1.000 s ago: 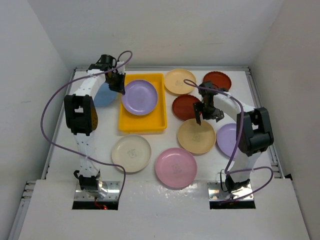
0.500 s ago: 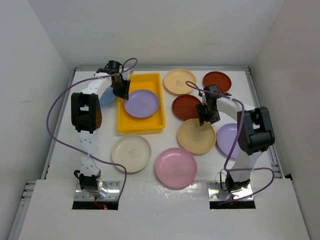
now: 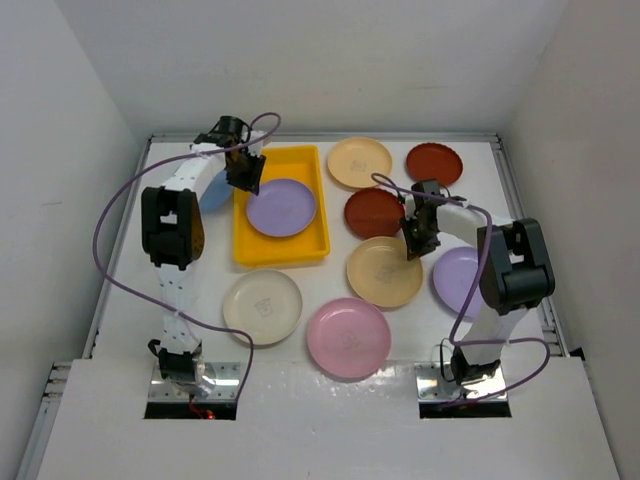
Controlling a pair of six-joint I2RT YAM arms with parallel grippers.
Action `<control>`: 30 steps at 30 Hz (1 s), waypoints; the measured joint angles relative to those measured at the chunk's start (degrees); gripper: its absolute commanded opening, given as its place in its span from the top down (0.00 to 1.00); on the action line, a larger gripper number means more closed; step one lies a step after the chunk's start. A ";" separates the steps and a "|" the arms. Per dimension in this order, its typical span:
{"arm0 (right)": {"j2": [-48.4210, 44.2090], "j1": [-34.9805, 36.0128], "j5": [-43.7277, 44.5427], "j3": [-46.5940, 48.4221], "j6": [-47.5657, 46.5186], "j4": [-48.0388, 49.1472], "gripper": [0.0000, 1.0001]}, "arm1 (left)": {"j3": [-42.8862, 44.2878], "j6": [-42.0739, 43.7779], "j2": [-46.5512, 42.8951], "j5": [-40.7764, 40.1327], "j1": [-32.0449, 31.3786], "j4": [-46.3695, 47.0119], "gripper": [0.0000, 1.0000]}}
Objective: Place the plates into the plastic bin on the countertop
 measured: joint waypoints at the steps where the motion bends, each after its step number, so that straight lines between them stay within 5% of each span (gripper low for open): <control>1: -0.22 -0.09 -0.20 0.04 -0.24 -0.09 0.88 | 0.07 0.13 -0.55 -0.35 -0.13 0.00 0.58; 5: -2.38 -0.20 -1.57 -1.16 -0.48 -0.17 0.99 | 0.09 0.68 -3.67 -3.65 -0.07 0.02 0.58; 16: -18.16 0.31 1.20 -2.05 0.79 -7.74 1.00 | -9.14 1.73 -9.16 -12.04 2.93 -0.11 0.63; 23: -21.16 1.46 5.07 8.83 4.04 -11.80 1.00 | -11.17 3.06 -5.60 -12.13 2.67 0.28 0.82; 30: -15.34 4.70 6.54 24.92 11.13 -6.75 1.00 | -9.51 4.31 -4.07 -10.97 2.49 1.27 0.84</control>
